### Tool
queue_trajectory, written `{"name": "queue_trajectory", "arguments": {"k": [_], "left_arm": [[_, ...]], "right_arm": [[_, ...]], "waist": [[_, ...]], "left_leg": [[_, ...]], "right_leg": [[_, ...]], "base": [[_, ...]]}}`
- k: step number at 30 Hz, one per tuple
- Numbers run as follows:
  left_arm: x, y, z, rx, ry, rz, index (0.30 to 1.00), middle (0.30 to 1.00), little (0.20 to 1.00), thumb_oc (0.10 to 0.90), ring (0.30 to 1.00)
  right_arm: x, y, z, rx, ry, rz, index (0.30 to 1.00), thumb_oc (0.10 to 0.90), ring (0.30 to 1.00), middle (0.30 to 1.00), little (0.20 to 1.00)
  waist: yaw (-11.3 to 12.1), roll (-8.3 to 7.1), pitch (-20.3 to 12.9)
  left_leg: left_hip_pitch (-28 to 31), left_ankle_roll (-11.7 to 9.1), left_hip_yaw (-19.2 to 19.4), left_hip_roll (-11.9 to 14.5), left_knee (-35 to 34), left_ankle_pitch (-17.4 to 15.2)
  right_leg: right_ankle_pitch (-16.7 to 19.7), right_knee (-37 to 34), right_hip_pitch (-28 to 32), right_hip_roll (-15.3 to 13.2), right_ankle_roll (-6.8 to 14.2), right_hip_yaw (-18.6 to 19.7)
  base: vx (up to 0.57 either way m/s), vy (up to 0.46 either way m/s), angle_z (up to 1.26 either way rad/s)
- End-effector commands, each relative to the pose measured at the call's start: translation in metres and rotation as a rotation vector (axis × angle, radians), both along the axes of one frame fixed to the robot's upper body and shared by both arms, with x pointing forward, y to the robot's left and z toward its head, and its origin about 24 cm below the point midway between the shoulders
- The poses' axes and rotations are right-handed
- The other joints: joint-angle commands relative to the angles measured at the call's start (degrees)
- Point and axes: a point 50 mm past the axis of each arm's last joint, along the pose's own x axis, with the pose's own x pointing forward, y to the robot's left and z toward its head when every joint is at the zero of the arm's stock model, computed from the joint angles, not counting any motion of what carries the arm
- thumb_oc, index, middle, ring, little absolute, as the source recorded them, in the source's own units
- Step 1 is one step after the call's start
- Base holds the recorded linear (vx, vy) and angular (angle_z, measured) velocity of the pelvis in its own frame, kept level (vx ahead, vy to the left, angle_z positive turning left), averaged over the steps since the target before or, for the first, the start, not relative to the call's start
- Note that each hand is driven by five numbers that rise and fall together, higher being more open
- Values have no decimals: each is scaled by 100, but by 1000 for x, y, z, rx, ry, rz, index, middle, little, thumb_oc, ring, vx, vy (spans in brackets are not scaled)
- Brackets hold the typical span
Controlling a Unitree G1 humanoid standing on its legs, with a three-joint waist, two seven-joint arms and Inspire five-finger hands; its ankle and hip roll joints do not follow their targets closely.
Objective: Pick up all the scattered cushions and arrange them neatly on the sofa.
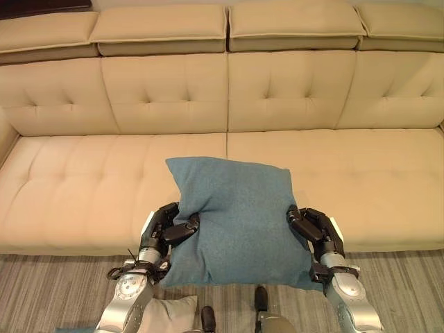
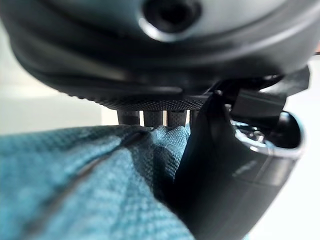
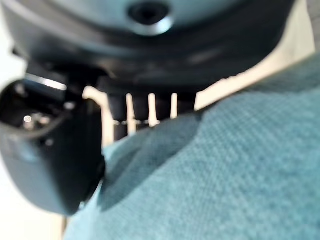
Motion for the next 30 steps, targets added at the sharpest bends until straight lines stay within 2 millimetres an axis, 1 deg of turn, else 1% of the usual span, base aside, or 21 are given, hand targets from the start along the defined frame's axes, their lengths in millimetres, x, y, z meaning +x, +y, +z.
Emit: {"name": "queue_trajectory", "arguments": {"k": [1, 3, 4, 5, 7, 8, 9, 11, 13, 14, 16, 17, 18, 19, 21, 24, 25, 27, 28, 29, 30], "left_arm": [[22, -13, 67, -43, -385, -31, 300, 300, 300, 400, 300], [22, -16, 67, -58, -389, -44, 300, 300, 300, 400, 300], [22, -16, 67, -58, -389, -44, 300, 300, 300, 400, 300], [22, -19, 68, -70, -388, -55, 300, 300, 300, 400, 300], [23, -21, 69, -84, -391, -62, 300, 300, 300, 400, 300], [24, -21, 69, -86, -393, -61, 300, 300, 300, 400, 300], [23, -21, 68, -89, -389, -59, 300, 300, 300, 400, 300], [23, -21, 68, -90, -387, -62, 300, 300, 300, 400, 300], [23, -21, 67, -88, -379, -65, 300, 300, 300, 400, 300], [22, -21, 64, -82, -367, -65, 300, 300, 300, 400, 300], [21, -21, 63, -79, -360, -63, 300, 300, 300, 400, 300], [22, -21, 64, -80, -363, -59, 300, 300, 300, 400, 300], [22, -20, 65, -80, -367, -57, 300, 300, 300, 400, 300], [21, -20, 65, -73, -368, -55, 300, 300, 300, 400, 300], [19, -19, 64, -63, -365, -60, 300, 300, 300, 400, 300], [18, -17, 63, -51, -358, -63, 300, 300, 300, 400, 300], [18, -15, 64, -43, -358, -62, 300, 300, 300, 400, 300], [19, -12, 65, -32, -361, -55, 300, 300, 300, 400, 300], [19, -11, 66, -26, -363, -53, 300, 300, 300, 400, 300], [19, -11, 66, -26, -363, -53, 300, 300, 300, 400, 300], [19, -9, 66, -13, -365, -46, 300, 300, 300, 400, 300]], "right_arm": [[21, 18, 71, 4, -396, 98, 300, 400, 300, 300, 300], [21, 15, 71, -13, -391, 98, 300, 400, 300, 300, 300], [21, 15, 71, -13, -391, 98, 300, 400, 300, 300, 300], [20, 12, 70, -12, -384, 91, 300, 400, 300, 300, 300], [21, 9, 73, -17, -391, 87, 300, 400, 300, 300, 300], [21, 8, 74, -16, -395, 86, 300, 400, 300, 300, 300], [20, 7, 73, -13, -388, 81, 300, 400, 300, 300, 300], [20, 6, 72, -13, -383, 79, 300, 400, 300, 300, 300], [20, 5, 71, -13, -376, 74, 300, 400, 300, 300, 300], [20, 3, 72, -15, -380, 65, 300, 400, 300, 300, 300], [19, 2, 71, -14, -379, 51, 300, 400, 300, 300, 300], [20, 2, 71, -12, -377, 43, 300, 400, 300, 300, 300], [21, 3, 71, -12, -379, 41, 300, 400, 300, 300, 300], [20, 5, 70, -24, -376, 50, 300, 400, 300, 300, 300], [20, 7, 69, -26, -368, 60, 300, 400, 300, 300, 300], [20, 10, 67, -22, -362, 74, 300, 400, 300, 300, 300], [21, 15, 66, -12, -362, 89, 300, 400, 300, 300, 300], [23, 20, 67, -19, -364, 112, 300, 400, 300, 300, 300], [24, 22, 68, -18, -367, 122, 300, 400, 300, 300, 300], [24, 22, 68, -18, -367, 122, 300, 400, 300, 300, 300], [24, 26, 68, -5, -372, 135, 300, 400, 300, 300, 300]], "waist": [[-125, -164, -507], [-147, -156, -556], [-150, -155, -556], [-167, -163, -585], [-137, -223, -479], [-118, -266, -438], [-120, -289, -433], [-112, -310, -423], [-77, -340, -431], [-66, -371, -476], [-4, -332, -494], [59, -293, -476], [96, -283, -456], [137, -211, -524], [143, -221, -595], [170, -236, -637], [199, -247, -651], [186, -234, -582], [180, -218, -551], [195, -225, -557], [172, -174, -485]], "left_leg": [[161, 63, -209, -279, 390, -990], [168, -38, -282, -199, 653, -1164], [166, -38, -285, -199, 657, -1166], [47, -236, -274, -82, 1166, -1195], [-448, -355, -300, -17, 2188, -930], [-625, -369, -300, -15, 2536, -809], [-743, -343, -226, 52, 2716, -800], [-859, -296, -139, 111, 2777, -808], [-1020, -232, -72, 120, 2602, -899], [-1136, -201, -23, 145, 2195, -959], [-1311, -255, -8, 136, 1574, -531], [-1426, -298, -86, 111, 1313, -325], [-1467, -319, -152, 65, 1105, -199], [-1331, -295, -314, 34, 735, -124], [-1214, -235, -358, -28, 789, -175], [-1051, -141, -259, -60, 762, -271], [-911, -22, -166, -106, 790, -408], [-791, 121, -89, -135, 830, -510], [-741, 161, -62, -122, 820, -531], [-749, 163, -44, -126, 820, -532], [-677, 247, -22, -115, 840, -614]], "right_leg": [[-455, 325, -317, 82, 257, 178], [-545, 368, -215, 90, 172, 136], [-545, 367, -213, 90, 172, 133], [-678, 305, 14, 127, 45, 67], [-708, 207, 217, 112, -96, -21], [-729, 173, 290, 120, -152, -16], [-771, 133, 351, 128, -191, -39], [-825, 87, 420, 122, -208, -64], [-882, 41, 507, 104, -198, -75], [-942, -34, 602, 98, -148, -87], [-1019, -108, 783, 160, -124, -94], [-1066, -125, 859, 222, -122, -50], [-1113, -109, 913, 240, -123, -11], [-1259, 2, 1043, 274, -96, 130], [-1294, 148, 1089, 173, -44, 191], [-1372, 396, 1061, 79, 19, 257], [-1360, 828, 943, -45, 139, 293], [-1069, 1519, 631, -155, 306, 377], [-982, 1809, 482, -178, 351, 404], [-996, 1848, 448, -184, 354, 427], [-874, 2268, 189, -256, 396, 415]], "base": [[182, -110, 37], [220, -146, 31], [232, -196, 24], [186, -191, 24], [139, -216, 47], [83, -156, 46], [70, -92, 20], [111, -59, 10], [179, -38, 9], [202, 5, 10], [245, 33, 25], [206, 62, 32], [356, 180, 12], [383, 227, -17], [308, 223, -58], [143, 150, -65], [212, 271, -29], [134, 204, -36], [40, 91, -27], [51, 113, -15], [35, 78, -11]]}}
